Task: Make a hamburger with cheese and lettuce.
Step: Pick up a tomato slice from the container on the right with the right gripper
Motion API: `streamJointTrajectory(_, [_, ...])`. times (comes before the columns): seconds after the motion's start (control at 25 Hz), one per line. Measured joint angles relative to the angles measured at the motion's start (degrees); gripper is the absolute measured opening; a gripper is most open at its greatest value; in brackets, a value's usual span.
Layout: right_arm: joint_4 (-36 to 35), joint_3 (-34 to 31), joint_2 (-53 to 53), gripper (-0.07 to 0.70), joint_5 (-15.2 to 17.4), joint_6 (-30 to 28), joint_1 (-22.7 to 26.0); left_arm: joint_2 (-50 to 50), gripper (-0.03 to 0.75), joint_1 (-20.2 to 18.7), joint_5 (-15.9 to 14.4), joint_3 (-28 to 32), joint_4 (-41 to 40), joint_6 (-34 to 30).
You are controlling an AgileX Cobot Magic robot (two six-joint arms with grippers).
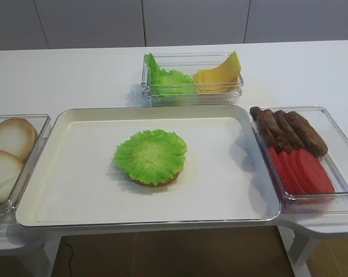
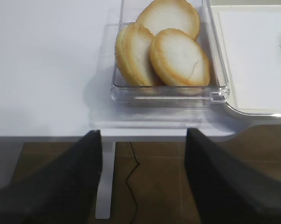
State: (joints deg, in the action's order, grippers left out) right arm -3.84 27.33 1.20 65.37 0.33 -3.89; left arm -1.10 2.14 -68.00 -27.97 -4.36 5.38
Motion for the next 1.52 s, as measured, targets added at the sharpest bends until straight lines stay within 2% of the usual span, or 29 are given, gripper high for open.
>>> streamJointTrajectory(0.32, [0.1,0.0,0.0,0.471,-0.1,0.0,0.0,0.0,0.418,0.0,0.0,0.0,0.0,0.0])
streamJointTrajectory(0.6, [-0.6,2.7,-1.7,0.434,-4.0,8.1,0.0,0.0,0.418,0.0,0.0,0.0,0.0,0.0])
streamJointTrajectory(0.72, [-2.7,5.2,-7.7,0.434,-6.1,8.9,0.0,0.0,0.418,0.0,0.0,0.0,0.0,0.0])
streamJointTrajectory(0.84, [-4.6,8.2,-15.5,0.433,-9.5,8.9,0.0,0.0,0.418,0.0,0.0,0.0,0.0,0.0])
streamJointTrajectory(1.08, [-5.3,14.4,-31.9,0.433,-14.8,8.2,0.0,0.0,0.418,0.0,0.0,0.0,0.0,0.0])
streamJointTrajectory(1.24, [-7.0,18.5,-42.0,0.433,-16.0,7.0,0.0,0.0,0.418,0.0,0.0,0.0,0.0,0.0])
streamJointTrajectory(1.52, [-12.8,26.5,-56.9,0.433,-16.8,1.2,0.0,0.0,0.418,0.0,0.0,0.0,0.0,0.0])
